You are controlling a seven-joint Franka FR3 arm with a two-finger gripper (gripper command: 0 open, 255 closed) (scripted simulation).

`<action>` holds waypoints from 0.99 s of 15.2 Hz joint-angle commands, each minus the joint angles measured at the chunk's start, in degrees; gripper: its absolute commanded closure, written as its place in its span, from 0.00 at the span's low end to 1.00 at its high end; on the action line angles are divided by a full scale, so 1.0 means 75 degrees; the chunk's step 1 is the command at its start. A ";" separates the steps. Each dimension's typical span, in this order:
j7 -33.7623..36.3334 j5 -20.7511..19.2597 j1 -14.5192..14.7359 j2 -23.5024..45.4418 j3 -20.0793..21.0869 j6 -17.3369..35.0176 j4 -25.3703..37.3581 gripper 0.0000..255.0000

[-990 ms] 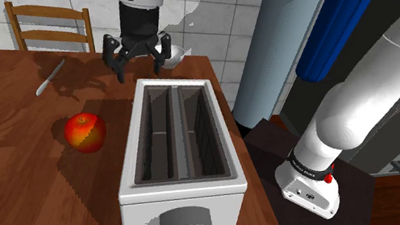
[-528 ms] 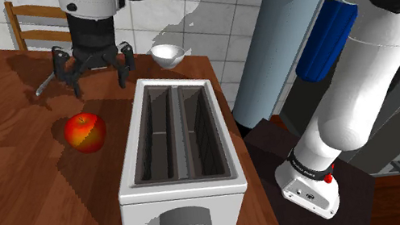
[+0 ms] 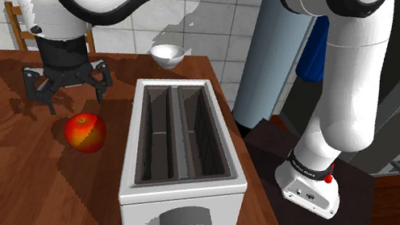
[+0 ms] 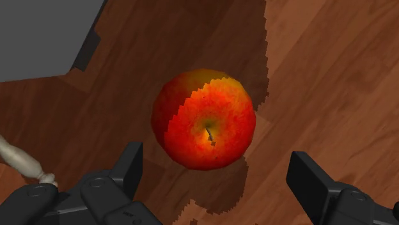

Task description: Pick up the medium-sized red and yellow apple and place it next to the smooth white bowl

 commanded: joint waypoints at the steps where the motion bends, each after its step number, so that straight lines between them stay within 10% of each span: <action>1: 0.0012 -0.0015 -0.0018 0.0010 -0.0011 0.0209 -0.0199 0.00; 11: 0.0032 -0.0045 -0.0013 0.0051 -0.0024 0.0350 -0.0307 0.00; 12: 0.0032 -0.0045 -0.0013 0.0051 -0.0024 0.0350 -0.0307 1.00; 15: 0.0032 -0.0045 -0.0013 0.0051 -0.0024 0.0350 -0.0307 1.00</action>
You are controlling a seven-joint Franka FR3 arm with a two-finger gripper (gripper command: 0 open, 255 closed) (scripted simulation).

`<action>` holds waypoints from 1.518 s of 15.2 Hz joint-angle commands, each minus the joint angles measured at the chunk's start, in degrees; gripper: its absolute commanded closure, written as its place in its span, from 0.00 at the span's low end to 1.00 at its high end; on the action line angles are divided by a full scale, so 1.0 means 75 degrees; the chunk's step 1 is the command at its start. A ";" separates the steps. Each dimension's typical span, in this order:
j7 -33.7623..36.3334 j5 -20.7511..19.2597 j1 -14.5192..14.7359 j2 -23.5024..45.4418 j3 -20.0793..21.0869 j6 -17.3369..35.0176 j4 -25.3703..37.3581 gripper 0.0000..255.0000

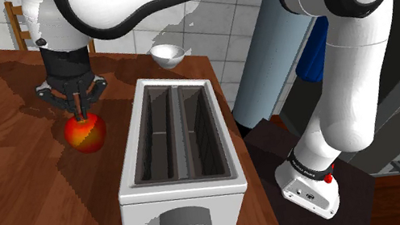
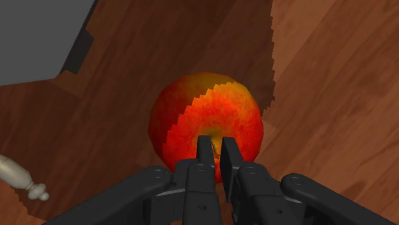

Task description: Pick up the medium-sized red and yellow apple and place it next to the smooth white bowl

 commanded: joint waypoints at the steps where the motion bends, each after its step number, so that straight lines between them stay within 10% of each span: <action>1: 0.0000 0.0000 0.0000 0.0000 0.0000 0.0000 0.0000 1.00; 23: -0.0052 0.0034 0.0222 0.0019 0.0071 -0.1757 0.1798 1.00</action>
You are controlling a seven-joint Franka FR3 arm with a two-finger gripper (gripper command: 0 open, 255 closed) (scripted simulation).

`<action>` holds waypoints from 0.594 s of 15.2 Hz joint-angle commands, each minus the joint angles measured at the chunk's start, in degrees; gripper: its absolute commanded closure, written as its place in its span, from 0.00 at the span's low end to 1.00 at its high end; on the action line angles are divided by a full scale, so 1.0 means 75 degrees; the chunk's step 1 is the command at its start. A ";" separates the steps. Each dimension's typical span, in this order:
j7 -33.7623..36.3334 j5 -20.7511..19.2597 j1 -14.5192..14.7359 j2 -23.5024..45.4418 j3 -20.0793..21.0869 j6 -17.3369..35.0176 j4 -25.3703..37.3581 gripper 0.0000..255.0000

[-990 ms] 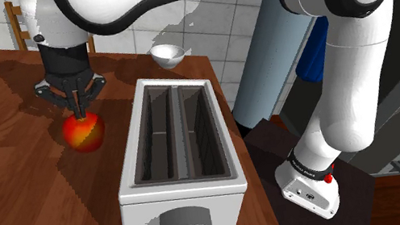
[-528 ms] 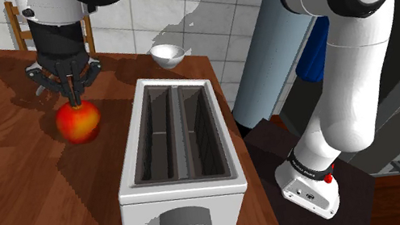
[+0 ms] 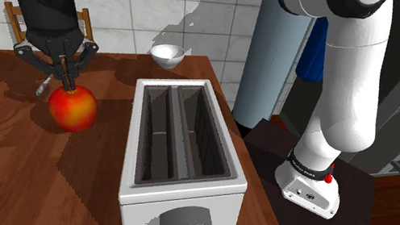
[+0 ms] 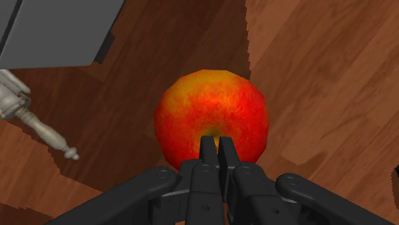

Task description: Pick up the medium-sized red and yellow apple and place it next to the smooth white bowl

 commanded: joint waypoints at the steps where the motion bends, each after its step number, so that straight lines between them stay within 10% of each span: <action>1: -0.0003 -0.0008 0.0038 0.0019 0.0005 -0.0224 0.0241 1.00; 9: 0.0030 -0.0181 0.0342 0.0318 -0.0002 -0.1216 0.1515 1.00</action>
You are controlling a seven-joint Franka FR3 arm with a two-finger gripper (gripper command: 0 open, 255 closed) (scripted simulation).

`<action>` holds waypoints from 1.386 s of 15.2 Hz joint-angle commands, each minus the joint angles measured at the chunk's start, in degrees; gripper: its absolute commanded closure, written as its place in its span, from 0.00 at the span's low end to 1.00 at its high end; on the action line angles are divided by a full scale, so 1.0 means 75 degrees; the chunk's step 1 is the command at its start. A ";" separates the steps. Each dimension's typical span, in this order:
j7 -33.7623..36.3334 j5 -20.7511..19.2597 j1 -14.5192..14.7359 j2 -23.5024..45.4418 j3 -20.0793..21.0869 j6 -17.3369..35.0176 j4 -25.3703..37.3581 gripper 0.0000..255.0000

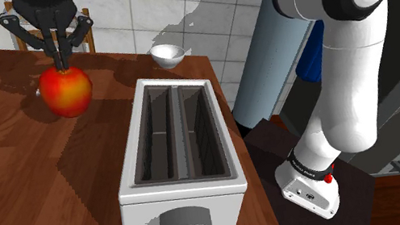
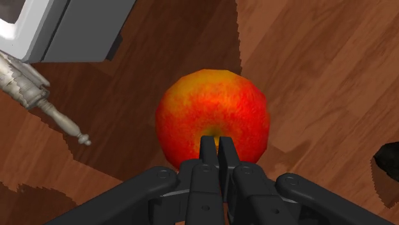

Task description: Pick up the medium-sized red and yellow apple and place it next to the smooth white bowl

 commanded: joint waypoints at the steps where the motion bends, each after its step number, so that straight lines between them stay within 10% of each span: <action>1: 0.0006 -0.0066 0.0101 0.0111 -0.0010 -0.0282 0.0384 1.00; 10: 0.0025 -0.0533 0.0857 0.0890 -0.0119 -0.1720 0.2603 1.00; 21: -0.2060 0.1161 -0.1999 -0.1661 -0.0341 -0.0556 -0.0869 1.00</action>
